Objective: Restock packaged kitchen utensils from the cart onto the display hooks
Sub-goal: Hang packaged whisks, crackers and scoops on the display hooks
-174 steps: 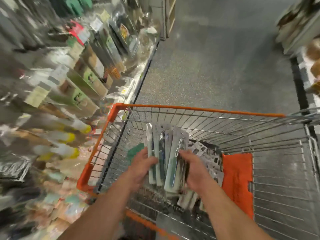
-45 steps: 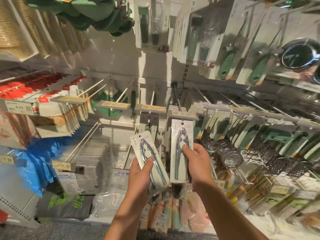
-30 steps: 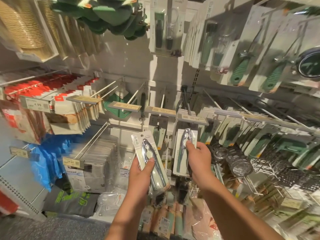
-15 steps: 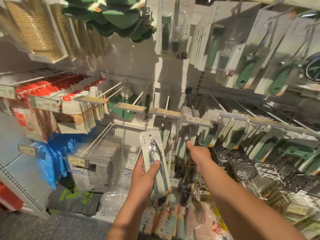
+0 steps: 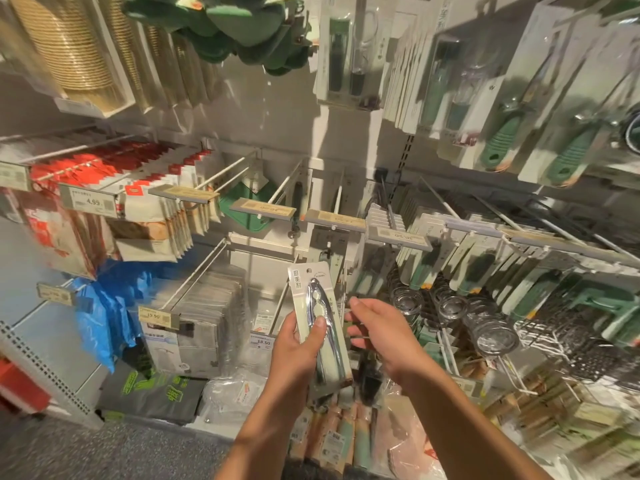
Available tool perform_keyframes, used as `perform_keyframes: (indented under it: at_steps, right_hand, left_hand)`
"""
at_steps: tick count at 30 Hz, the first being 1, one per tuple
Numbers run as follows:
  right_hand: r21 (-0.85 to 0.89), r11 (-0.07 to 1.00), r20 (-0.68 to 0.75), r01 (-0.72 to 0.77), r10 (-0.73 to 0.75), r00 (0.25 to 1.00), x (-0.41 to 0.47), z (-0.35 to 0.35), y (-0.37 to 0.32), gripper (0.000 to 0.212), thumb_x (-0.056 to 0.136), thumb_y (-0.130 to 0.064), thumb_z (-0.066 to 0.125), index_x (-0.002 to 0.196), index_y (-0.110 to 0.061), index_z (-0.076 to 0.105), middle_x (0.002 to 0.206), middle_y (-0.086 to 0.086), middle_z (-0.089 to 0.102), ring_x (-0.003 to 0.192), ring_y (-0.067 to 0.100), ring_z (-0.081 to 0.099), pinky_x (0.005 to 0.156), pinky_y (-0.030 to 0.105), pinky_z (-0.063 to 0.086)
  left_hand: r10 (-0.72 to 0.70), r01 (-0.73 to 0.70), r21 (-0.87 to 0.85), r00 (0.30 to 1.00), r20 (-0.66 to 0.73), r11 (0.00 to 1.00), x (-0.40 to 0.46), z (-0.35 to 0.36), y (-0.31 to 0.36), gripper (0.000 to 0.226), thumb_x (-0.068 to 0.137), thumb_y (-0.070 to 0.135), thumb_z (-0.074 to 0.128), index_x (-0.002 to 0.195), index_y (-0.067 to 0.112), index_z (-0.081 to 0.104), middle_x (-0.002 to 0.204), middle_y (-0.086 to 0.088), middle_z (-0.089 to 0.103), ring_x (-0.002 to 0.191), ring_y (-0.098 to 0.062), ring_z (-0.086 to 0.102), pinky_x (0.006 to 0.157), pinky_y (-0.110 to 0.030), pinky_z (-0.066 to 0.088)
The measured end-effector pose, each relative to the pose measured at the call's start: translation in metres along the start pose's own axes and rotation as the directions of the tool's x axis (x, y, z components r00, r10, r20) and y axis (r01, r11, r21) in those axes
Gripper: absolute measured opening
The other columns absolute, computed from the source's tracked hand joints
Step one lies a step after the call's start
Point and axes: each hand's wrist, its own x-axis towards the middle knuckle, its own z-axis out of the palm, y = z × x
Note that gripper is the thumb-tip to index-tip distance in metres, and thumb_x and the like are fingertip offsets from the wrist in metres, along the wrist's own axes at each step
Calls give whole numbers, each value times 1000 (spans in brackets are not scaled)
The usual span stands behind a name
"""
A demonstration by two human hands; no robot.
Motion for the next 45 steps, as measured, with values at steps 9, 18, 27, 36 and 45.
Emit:
perform_keyframes:
  at_steps: [9, 18, 27, 36, 45]
  right_hand:
    - [-31, 998, 42, 47, -45, 998, -11, 7, 3, 18, 99, -35, 68, 111, -22, 72, 106, -3, 72, 90, 12, 63, 83, 33, 56]
    - [7, 1000, -6, 25, -24, 1000, -5, 7, 21, 31, 89, -45, 74, 97, -16, 72, 99, 8, 76, 92, 27, 68, 86, 43, 53]
    - [99, 992, -182, 81, -62, 981, 0, -17, 18, 37, 81, -56, 70, 108, -31, 67, 113, 1, 76, 110, 25, 71, 102, 55, 53]
    - [132, 975, -320, 178, -128, 939, 0, -27, 7, 25, 99, -38, 64, 118, -21, 63, 115, 6, 74, 111, 27, 69, 106, 57, 50]
    - [146, 977, -333, 157, -101, 938, 17, -23, -5, 59, 88, -56, 68, 134, -20, 59, 129, 2, 68, 118, 25, 65, 108, 53, 49]
  left_hand:
    - [38, -38, 28, 999, 23, 999, -1, -3, -2, 24, 99, 18, 67, 122, 24, 65, 106, -1, 80, 96, -23, 77, 84, -39, 61]
    - [21, -24, 40, 998, 62, 999, -4, 3, 4, 21, 107, 30, 53, 125, 29, 64, 111, 5, 79, 105, -18, 75, 96, -46, 57]
    - [-66, 70, -75, 996, 64, 995, 2, 4, 1, 32, 98, 54, 60, 126, 38, 59, 121, 13, 73, 109, -10, 70, 94, -40, 57]
    - [-85, 94, -91, 992, 98, 991, 0, 8, 3, 58, 107, 42, 51, 160, 28, 32, 157, 13, 42, 139, -11, 42, 115, -40, 30]
    - [-73, 80, -99, 995, 70, 992, 5, 3, 3, 58, 89, 67, 65, 141, 44, 54, 147, 13, 59, 133, -18, 58, 114, -52, 43]
